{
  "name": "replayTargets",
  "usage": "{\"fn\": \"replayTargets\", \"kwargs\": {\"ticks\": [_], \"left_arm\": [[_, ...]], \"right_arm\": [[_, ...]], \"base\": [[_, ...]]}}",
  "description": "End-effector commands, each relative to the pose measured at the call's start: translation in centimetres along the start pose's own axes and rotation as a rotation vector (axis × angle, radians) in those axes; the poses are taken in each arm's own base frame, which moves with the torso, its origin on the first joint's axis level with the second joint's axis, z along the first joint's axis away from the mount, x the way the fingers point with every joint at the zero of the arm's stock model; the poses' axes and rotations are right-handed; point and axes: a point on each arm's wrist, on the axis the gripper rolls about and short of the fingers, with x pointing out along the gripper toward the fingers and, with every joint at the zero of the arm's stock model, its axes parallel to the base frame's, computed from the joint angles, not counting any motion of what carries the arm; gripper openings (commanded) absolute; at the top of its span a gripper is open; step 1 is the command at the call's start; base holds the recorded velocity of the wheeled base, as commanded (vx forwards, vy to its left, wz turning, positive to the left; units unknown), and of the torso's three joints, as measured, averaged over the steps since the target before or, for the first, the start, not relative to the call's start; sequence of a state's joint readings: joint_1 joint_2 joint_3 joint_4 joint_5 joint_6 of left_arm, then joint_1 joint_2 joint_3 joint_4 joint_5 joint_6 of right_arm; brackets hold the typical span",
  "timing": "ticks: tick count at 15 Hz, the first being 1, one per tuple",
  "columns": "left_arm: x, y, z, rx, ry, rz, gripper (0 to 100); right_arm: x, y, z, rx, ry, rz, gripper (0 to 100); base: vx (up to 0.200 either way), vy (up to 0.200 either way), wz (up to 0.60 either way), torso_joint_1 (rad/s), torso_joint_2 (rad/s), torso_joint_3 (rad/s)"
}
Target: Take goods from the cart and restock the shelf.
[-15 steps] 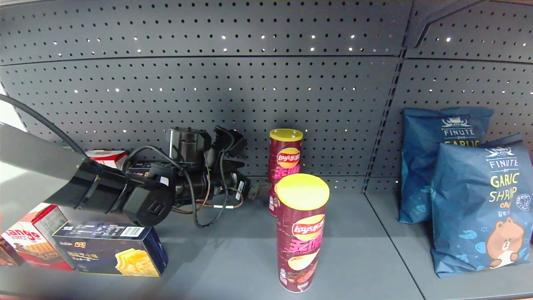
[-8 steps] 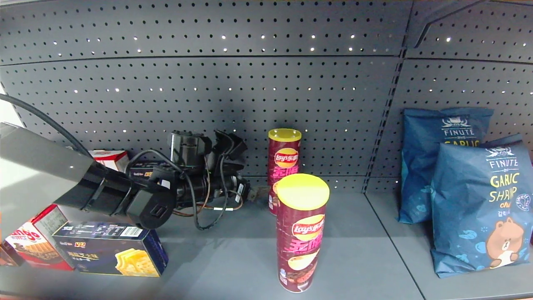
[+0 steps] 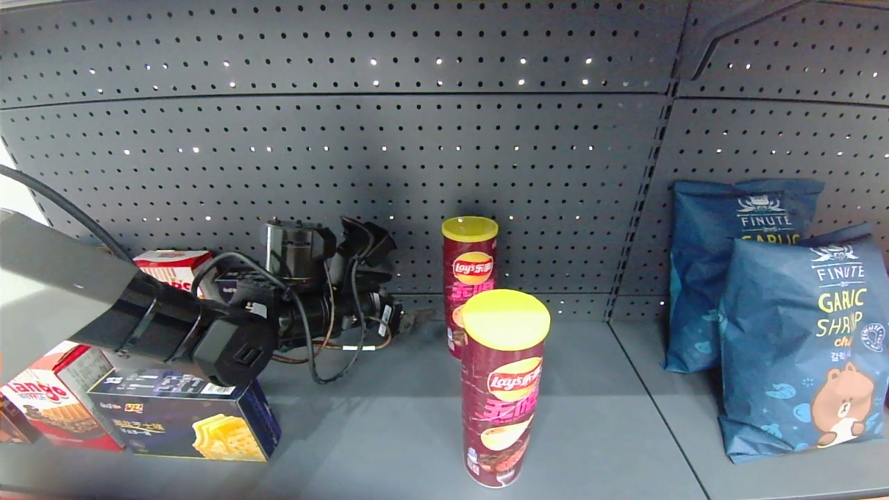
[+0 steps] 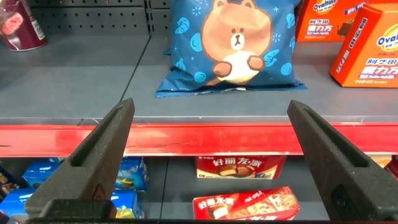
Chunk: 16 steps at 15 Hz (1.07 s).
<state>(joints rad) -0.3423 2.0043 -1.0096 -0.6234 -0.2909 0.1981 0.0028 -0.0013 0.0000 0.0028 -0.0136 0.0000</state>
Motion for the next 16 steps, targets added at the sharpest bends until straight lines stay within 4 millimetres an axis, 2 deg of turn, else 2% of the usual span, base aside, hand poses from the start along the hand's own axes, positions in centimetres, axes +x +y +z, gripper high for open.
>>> {"fn": "replayTargets", "kwargs": {"ticks": [1, 8, 16], "left_arm": [[0.0, 0.2, 0.0, 0.0, 0.005, 0.033, 100], [0.7, 0.0, -0.2, 0.003, 0.014, 0.043, 100], [2.0, -1.5, -0.4, 0.013, 0.026, 0.022, 100]], "right_arm": [[0.0, 0.0, 0.0, 0.0, 0.002, 0.0, 100], [0.0, 0.0, 0.0, 0.0, 0.002, 0.0, 100], [0.0, 0.0, 0.0, 0.0, 0.002, 0.0, 100]], "base": [[0.0, 0.0, 0.0, 0.0, 0.0, 0.0], [0.0, 0.0, 0.0, 0.0, 0.0, 0.0], [0.0, 0.0, 0.0, 0.0, 0.0, 0.0]]}}
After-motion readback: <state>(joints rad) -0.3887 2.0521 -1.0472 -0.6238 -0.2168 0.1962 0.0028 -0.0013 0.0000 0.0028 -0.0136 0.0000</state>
